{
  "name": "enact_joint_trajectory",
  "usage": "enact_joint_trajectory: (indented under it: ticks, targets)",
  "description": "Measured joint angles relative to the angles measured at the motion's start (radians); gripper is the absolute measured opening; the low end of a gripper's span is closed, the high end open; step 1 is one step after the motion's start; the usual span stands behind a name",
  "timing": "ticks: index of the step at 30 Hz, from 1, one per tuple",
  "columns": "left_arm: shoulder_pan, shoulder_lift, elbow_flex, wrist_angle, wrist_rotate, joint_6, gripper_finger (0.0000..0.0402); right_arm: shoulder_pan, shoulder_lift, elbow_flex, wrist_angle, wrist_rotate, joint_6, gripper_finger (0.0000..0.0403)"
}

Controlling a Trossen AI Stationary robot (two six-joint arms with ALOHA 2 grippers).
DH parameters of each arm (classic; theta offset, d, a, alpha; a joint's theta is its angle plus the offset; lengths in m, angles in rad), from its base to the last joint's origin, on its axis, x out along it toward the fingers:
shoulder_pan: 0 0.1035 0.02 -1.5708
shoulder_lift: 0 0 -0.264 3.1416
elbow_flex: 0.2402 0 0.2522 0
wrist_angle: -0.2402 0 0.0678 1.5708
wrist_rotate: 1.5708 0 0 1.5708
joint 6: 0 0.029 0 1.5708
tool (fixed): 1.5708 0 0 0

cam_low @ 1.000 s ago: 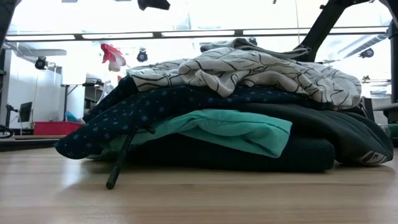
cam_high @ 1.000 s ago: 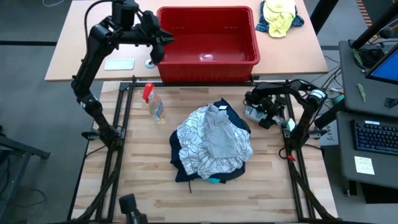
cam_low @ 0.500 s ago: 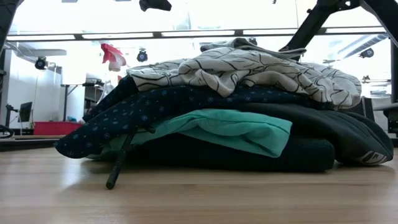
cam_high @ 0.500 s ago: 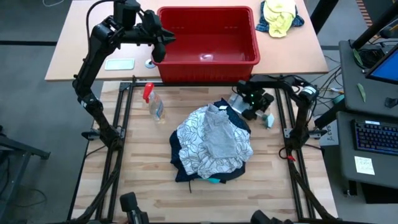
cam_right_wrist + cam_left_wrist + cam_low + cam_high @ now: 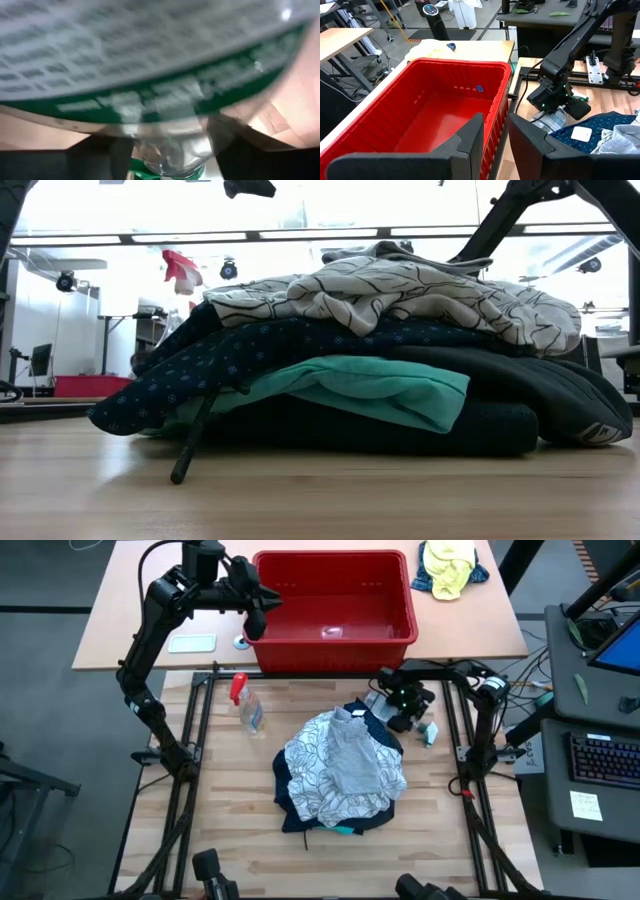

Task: Fold Laundry from Bin
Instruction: Adjust the right spray bottle

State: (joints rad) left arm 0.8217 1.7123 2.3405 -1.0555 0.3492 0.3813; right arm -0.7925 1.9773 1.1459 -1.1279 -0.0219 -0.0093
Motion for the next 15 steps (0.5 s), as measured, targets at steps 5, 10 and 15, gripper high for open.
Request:
enact_joint_trajectory:
  ticks: [5,10,15]
  targets:
    - [0.0,0.0,0.0,0.0,0.0,-0.001,0.0075,-0.002,-0.042,0.048,-0.073,0.021,-0.034,0.0193]
    - [0.0,-0.001,0.0,0.002,0.0,-0.001,0.0075,-0.002,-0.125,0.159,-0.267,0.029,0.017,0.0193]
    - [0.0,-0.001,0.0,0.013,0.001,0.002,0.0075,-0.006,-0.224,0.328,-0.448,0.028,0.056,0.0193]
